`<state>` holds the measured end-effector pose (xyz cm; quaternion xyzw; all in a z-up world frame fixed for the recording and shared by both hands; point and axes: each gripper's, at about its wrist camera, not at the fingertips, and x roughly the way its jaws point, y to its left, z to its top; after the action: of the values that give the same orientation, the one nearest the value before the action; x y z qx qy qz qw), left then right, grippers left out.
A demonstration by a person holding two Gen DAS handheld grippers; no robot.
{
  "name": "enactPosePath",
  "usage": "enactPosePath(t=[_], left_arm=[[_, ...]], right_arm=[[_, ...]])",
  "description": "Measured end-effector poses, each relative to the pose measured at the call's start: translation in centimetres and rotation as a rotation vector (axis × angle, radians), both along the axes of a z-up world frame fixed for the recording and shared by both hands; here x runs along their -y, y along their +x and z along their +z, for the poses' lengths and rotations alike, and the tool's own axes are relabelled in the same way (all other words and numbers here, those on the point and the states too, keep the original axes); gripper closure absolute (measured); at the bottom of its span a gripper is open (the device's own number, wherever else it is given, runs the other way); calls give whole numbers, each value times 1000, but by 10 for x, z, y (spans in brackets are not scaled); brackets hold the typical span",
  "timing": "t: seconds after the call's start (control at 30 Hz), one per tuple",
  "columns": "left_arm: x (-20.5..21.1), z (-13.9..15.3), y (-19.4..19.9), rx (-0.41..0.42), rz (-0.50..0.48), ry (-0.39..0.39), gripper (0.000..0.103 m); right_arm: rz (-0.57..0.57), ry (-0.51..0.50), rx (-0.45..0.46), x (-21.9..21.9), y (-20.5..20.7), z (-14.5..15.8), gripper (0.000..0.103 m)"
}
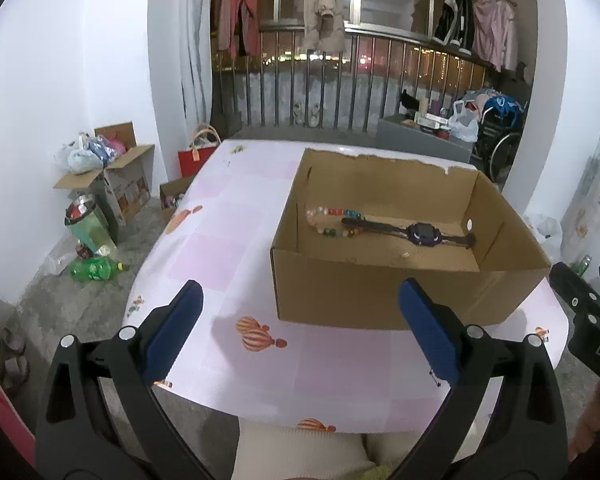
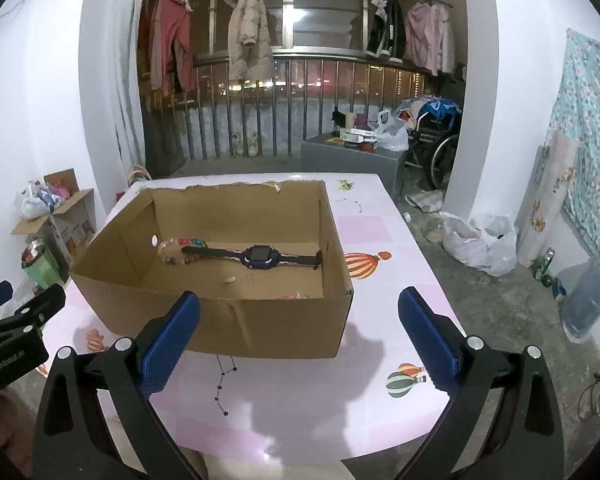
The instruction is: Organize jewelry
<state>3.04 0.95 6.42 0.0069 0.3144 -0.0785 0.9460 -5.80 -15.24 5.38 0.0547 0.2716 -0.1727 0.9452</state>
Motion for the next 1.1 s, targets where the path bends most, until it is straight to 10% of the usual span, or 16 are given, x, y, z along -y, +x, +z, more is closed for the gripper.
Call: enactPosePath(t=[1.1], left_arm=[[3,-7,14,-33,-17,29,8]], right_arm=[[-30,19,-79,14,13,-19,6]])
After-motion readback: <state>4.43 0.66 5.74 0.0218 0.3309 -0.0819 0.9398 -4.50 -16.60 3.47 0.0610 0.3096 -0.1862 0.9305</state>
